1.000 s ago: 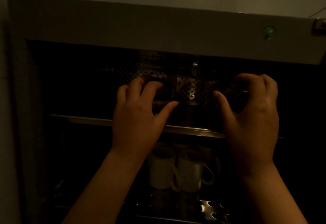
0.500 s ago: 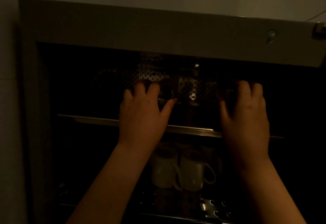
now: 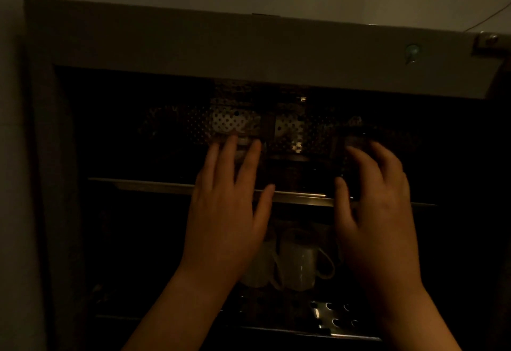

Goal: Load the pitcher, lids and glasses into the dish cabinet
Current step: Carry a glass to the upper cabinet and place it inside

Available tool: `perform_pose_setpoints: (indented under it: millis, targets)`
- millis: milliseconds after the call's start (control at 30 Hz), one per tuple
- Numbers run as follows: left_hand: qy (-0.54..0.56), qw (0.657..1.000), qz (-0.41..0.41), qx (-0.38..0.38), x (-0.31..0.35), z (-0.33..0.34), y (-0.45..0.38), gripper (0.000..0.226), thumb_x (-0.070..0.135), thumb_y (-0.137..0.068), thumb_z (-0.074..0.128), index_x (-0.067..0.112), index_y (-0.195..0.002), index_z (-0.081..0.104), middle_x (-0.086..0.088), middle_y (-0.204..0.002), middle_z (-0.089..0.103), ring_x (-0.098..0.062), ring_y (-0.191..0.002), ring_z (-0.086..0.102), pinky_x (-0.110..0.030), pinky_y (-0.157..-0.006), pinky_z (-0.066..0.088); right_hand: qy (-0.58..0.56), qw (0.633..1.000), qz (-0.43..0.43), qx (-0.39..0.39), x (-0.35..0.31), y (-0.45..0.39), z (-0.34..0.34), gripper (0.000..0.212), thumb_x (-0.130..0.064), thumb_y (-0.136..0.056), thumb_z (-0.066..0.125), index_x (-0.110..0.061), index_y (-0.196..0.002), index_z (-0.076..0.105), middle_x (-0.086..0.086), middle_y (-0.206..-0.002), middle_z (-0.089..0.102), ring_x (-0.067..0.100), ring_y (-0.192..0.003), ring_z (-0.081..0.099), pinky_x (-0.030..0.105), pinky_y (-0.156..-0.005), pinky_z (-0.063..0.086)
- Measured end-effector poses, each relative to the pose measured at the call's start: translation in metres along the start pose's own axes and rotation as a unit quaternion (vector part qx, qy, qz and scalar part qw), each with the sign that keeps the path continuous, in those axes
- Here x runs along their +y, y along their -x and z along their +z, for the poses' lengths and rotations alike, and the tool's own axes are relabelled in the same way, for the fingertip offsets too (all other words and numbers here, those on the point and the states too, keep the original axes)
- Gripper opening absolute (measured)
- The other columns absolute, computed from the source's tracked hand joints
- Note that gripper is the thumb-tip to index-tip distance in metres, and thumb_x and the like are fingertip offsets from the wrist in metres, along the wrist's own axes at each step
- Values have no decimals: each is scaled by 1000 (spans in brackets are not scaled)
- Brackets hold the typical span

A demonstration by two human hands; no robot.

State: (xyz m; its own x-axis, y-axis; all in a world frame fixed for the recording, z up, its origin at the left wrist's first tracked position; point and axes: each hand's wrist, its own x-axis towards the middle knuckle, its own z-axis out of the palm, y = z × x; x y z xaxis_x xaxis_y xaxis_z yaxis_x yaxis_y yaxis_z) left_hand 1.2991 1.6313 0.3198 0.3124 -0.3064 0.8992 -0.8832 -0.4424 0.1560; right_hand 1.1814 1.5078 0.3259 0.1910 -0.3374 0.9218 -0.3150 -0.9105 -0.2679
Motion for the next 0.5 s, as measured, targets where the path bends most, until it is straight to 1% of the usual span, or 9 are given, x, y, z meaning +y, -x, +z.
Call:
perform_pose_setpoints:
  millis: [67, 133, 233, 333, 367, 433, 500]
  targets:
    - [-16, 999, 41, -2, 4, 4, 17, 63, 44, -92, 35, 11, -146, 29, -10, -151, 31, -27, -141, 23, -45, -111, 24, 23, 999, -13, -18, 0, 9, -1, 47, -24, -88, 50, -11, -133, 45, 13, -140, 39, 25, -131, 33, 30, -102, 26]
    - [-52, 996, 63, -20, 6, 6, 27, 64, 44, -90, 35, 9, -144, 32, -10, -149, 35, -26, -140, 25, -47, -112, 21, 44, 998, -17, -40, -2, 16, -2, 47, -23, -88, 51, -8, -133, 46, 13, -140, 42, 25, -132, 33, 32, -105, 26]
    - [-78, 994, 61, -39, 6, 3, 30, 62, 43, -89, 34, 6, -139, 42, -13, -146, 40, -28, -138, 30, -50, -111, 21, 62, 996, -14, -55, -3, 23, -5, 48, -24, -89, 48, -7, -133, 46, 11, -141, 42, 23, -135, 31, 34, -108, 25]
    - [-66, 995, 53, -54, 5, -2, 28, 62, 40, -90, 34, 3, -138, 42, -14, -144, 43, -28, -136, 35, -48, -111, 24, 81, 994, -6, -67, -5, 27, -7, 49, -26, -89, 46, -6, -134, 46, 11, -142, 41, 23, -134, 34, 39, -111, 26]
    - [-63, 995, 51, -56, 5, -3, 27, 61, 39, -90, 37, 2, -138, 42, -14, -143, 44, -28, -135, 37, -48, -112, 24, 88, 994, -6, -71, -5, 28, -7, 48, -26, -89, 46, -6, -133, 46, 12, -142, 42, 24, -133, 35, 39, -112, 23]
    - [-58, 995, 53, -54, 4, -4, 27, 57, 34, -91, 51, 1, -137, 44, -16, -141, 46, -29, -133, 40, -49, -111, 25, 104, 991, -5, -83, -4, 29, -7, 48, -26, -90, 46, -4, -133, 47, 13, -139, 45, 26, -132, 39, 38, -113, 17]
    - [-54, 995, 53, -60, 4, -5, 26, 58, 30, -87, 60, 0, -135, 46, -17, -139, 48, -31, -130, 43, -50, -111, 25, 131, 987, -6, -94, -4, 28, -6, 48, -25, -90, 48, -4, -132, 47, 13, -137, 48, 27, -130, 41, 38, -114, 15]
